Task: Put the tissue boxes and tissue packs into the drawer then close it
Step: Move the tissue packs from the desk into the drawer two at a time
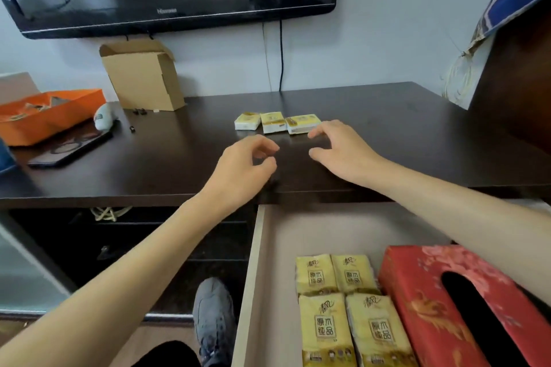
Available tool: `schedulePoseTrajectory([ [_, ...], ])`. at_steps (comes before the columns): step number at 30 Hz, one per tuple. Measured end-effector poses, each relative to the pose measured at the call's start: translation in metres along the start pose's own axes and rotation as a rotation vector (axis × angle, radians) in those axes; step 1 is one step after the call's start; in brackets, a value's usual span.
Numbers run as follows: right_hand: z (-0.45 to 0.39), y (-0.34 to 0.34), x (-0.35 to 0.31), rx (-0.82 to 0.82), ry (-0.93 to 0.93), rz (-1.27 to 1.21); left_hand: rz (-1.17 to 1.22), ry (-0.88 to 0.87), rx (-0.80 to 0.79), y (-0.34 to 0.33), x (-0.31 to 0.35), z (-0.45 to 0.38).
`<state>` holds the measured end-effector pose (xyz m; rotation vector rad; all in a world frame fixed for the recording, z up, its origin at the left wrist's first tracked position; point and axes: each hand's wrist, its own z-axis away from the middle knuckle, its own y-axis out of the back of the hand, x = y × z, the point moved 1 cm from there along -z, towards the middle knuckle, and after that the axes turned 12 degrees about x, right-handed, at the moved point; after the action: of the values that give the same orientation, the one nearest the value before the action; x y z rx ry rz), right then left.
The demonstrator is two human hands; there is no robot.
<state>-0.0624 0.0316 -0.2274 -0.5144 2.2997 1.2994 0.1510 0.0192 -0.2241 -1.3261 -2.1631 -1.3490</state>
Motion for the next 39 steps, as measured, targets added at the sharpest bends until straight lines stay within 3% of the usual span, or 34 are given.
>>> schedulePoseTrajectory([
  [3,-0.032,-0.023,0.013,0.025,-0.003,0.187,-0.100,-0.031,0.050,-0.029,-0.020,-0.042],
  [7,-0.064,-0.038,0.024,0.030,0.102,0.352,-0.286,-0.118,-0.049,-0.062,-0.041,-0.087],
  [12,-0.083,-0.047,0.034,-0.064,0.058,0.319,-0.392,-0.096,-0.139,-0.078,-0.048,-0.111],
  [18,-0.075,-0.041,0.033,0.199,0.057,0.525,-0.418,-0.164,0.029,-0.069,-0.040,-0.101],
  [24,-0.065,-0.035,0.029,0.037,0.073,0.333,-0.414,-0.152,-0.101,-0.055,-0.024,-0.094],
  [29,-0.044,-0.020,0.025,0.036,0.239,0.417,-0.339,-0.043,-0.295,-0.037,-0.008,-0.079],
  [31,-0.032,-0.010,0.022,0.027,0.283,0.406,-0.385,-0.103,-0.347,-0.029,0.000,-0.071],
  [34,-0.013,0.007,0.019,0.055,0.357,0.382,-0.468,-0.232,-0.360,-0.019,0.009,-0.054],
  [39,0.017,0.030,0.027,-0.015,0.332,0.335,-0.341,-0.210,-0.324,-0.013,0.007,-0.026],
])
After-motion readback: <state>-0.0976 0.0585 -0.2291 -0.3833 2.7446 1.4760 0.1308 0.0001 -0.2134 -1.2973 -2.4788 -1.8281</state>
